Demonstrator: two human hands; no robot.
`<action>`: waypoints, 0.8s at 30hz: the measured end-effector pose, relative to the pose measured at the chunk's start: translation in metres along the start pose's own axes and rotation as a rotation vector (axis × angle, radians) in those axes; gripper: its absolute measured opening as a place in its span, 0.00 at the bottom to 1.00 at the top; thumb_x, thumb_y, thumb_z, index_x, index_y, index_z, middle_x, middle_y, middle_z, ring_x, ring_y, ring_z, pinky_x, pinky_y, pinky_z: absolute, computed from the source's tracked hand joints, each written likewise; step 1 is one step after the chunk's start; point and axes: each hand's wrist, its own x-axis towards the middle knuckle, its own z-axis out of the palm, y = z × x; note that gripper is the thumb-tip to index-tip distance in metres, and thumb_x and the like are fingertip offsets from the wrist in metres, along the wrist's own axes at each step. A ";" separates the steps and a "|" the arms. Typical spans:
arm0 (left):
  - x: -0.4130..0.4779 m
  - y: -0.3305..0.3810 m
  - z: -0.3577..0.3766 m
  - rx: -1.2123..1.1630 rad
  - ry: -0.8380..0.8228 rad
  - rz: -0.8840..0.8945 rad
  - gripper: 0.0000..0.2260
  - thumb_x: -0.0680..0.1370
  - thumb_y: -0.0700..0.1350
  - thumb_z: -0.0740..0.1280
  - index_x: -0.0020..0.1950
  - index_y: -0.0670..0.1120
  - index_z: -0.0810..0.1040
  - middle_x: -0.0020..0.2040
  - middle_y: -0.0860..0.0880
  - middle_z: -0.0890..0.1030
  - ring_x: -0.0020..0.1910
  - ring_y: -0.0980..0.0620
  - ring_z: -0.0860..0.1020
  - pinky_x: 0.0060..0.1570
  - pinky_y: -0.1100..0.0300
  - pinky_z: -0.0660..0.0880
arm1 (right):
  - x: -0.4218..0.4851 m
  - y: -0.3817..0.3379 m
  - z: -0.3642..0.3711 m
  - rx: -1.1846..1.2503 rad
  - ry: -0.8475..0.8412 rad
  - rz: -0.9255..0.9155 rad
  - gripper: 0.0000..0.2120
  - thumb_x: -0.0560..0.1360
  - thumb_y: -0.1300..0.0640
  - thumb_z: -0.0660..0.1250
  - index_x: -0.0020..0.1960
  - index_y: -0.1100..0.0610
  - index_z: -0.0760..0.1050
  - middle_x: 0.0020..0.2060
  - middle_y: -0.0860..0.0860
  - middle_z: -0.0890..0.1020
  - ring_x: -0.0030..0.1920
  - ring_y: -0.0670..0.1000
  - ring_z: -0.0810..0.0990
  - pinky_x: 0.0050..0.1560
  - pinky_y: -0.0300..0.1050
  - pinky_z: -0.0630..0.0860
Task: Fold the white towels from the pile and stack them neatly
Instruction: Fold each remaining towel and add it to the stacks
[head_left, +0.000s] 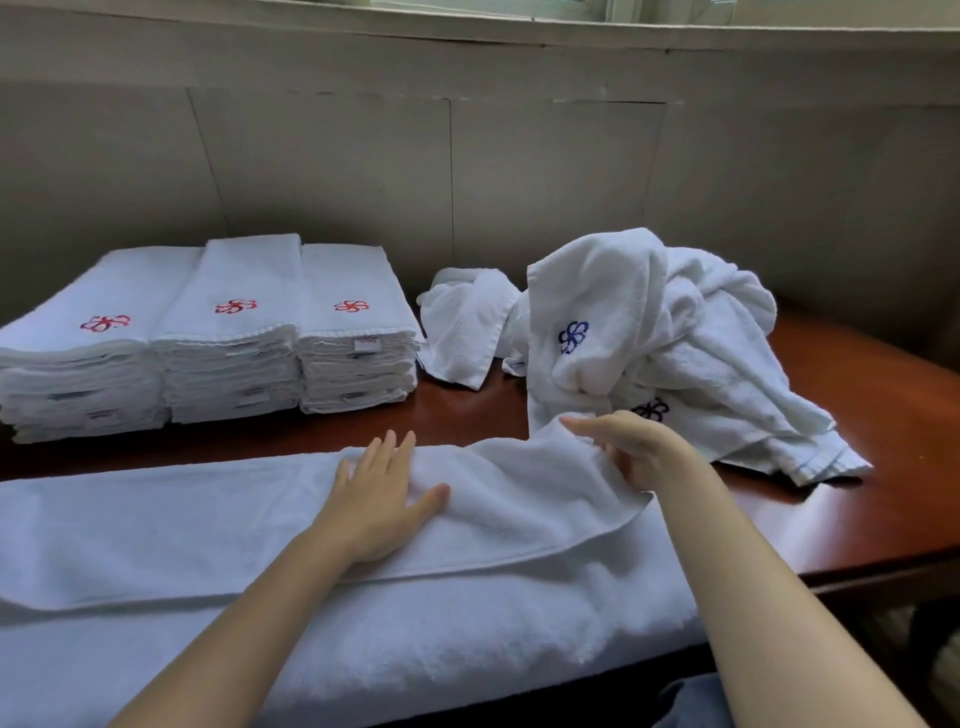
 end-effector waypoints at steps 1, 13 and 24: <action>-0.001 -0.003 0.000 0.000 0.004 -0.013 0.37 0.77 0.68 0.48 0.79 0.50 0.40 0.79 0.49 0.41 0.77 0.52 0.40 0.74 0.48 0.41 | -0.001 -0.002 -0.003 0.028 -0.078 0.013 0.15 0.71 0.48 0.73 0.49 0.58 0.76 0.41 0.57 0.81 0.44 0.56 0.81 0.52 0.51 0.77; -0.012 -0.051 -0.010 -0.007 0.017 -0.177 0.36 0.78 0.67 0.47 0.78 0.51 0.40 0.79 0.48 0.40 0.78 0.51 0.41 0.74 0.45 0.42 | 0.017 -0.008 -0.013 -0.069 0.623 -0.428 0.17 0.69 0.68 0.71 0.56 0.60 0.74 0.55 0.58 0.80 0.55 0.57 0.77 0.53 0.48 0.75; -0.027 -0.057 -0.003 0.061 0.047 -0.215 0.36 0.77 0.69 0.43 0.79 0.51 0.44 0.79 0.50 0.42 0.78 0.52 0.42 0.74 0.45 0.43 | 0.017 -0.002 0.036 -0.800 1.025 -0.400 0.12 0.75 0.60 0.63 0.55 0.65 0.72 0.55 0.65 0.74 0.56 0.65 0.72 0.51 0.53 0.70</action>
